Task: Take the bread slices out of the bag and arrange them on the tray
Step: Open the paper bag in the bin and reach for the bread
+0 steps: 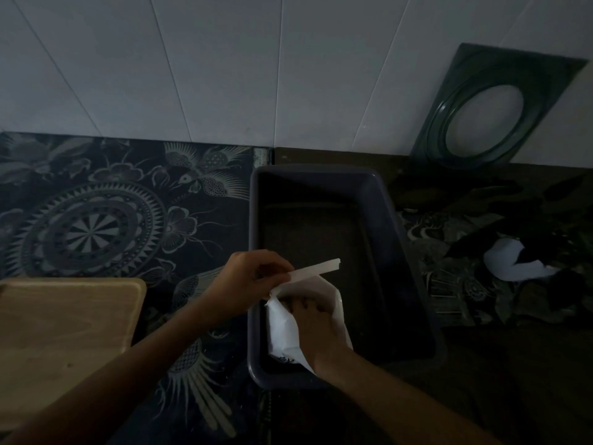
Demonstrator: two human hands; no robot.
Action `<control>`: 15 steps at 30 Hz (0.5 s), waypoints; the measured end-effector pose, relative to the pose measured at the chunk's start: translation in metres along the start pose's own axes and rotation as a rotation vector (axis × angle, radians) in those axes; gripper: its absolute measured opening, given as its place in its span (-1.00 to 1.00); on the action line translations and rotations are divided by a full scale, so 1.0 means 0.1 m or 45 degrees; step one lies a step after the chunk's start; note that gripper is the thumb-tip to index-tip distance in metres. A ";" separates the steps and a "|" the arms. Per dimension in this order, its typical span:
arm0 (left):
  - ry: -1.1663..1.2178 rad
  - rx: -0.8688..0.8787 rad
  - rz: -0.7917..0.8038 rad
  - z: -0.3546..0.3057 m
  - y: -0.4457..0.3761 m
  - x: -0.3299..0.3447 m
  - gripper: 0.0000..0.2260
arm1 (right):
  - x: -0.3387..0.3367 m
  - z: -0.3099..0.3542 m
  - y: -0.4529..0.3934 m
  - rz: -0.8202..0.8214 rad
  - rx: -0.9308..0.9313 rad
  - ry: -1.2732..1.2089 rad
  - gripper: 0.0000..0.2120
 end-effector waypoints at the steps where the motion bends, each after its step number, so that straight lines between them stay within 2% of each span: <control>1: -0.002 0.004 -0.006 0.00 0.01 0.00 -0.86 | -0.02 0.01 0.03 -0.028 0.005 -0.015 -0.24; 3: -0.009 0.018 -0.019 -0.01 0.02 0.00 -0.86 | -0.08 0.07 0.08 -0.056 0.009 0.027 -0.26; 7: -0.044 0.036 -0.027 -0.03 0.02 -0.03 -0.88 | -0.22 0.16 0.21 -0.048 0.044 0.246 -0.15; 15: -0.031 0.020 -0.025 0.00 0.01 -0.03 -0.92 | -0.48 0.23 0.68 -0.201 0.011 0.333 -0.18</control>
Point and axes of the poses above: each hand's wrist, its own y-axis away from the middle knuckle, its own x-axis out of the palm, z = x × y, the point moved 5 cm from there along -y, towards the middle knuckle, and after that the axes turned 14 degrees about z, right-handed, at the moved point
